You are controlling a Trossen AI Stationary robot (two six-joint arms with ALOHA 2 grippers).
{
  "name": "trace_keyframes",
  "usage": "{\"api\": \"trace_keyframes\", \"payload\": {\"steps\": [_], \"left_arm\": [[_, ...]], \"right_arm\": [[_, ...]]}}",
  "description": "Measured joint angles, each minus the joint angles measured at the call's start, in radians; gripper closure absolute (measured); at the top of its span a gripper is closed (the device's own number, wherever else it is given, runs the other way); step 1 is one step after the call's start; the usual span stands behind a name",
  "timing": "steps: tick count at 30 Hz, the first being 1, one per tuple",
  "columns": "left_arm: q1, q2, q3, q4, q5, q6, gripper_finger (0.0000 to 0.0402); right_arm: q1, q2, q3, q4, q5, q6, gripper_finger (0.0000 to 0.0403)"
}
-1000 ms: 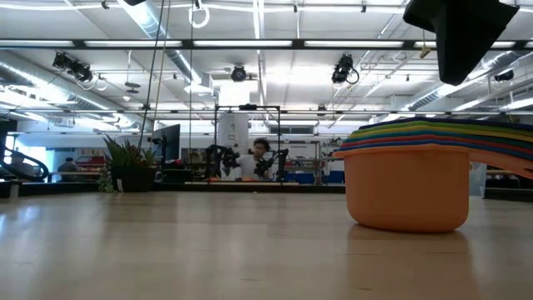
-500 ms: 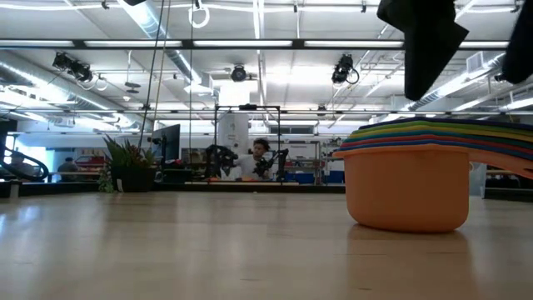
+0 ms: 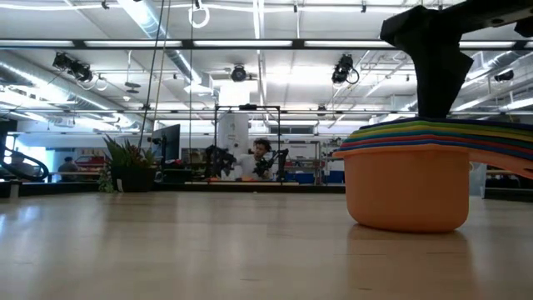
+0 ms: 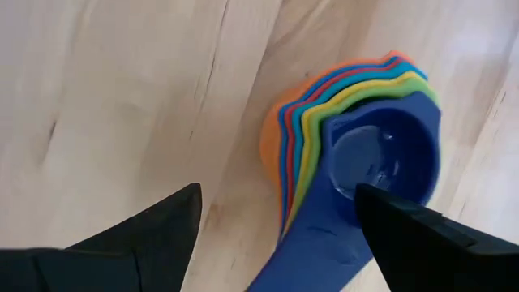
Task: Nest measuring cups in basket
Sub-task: Put the stacked measuring cups into the bin
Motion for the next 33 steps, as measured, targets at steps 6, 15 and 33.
{"api": "trace_keyframes", "payload": {"steps": [6,15,33], "left_arm": [[0.0,0.0,0.0,0.004,0.0,0.0,0.0315],[0.0,0.0,0.0,0.005,0.0,0.0,0.0315],[0.0,0.0,0.0,0.009,0.0,0.0,0.0315]], "right_arm": [[0.001,0.015,0.0,0.02,0.001,-0.063,0.0069],[0.004,0.017,0.0,0.018,0.013,-0.069,0.0068],[0.068,0.054,0.001,0.021,0.175,-0.018,0.0068]]}}
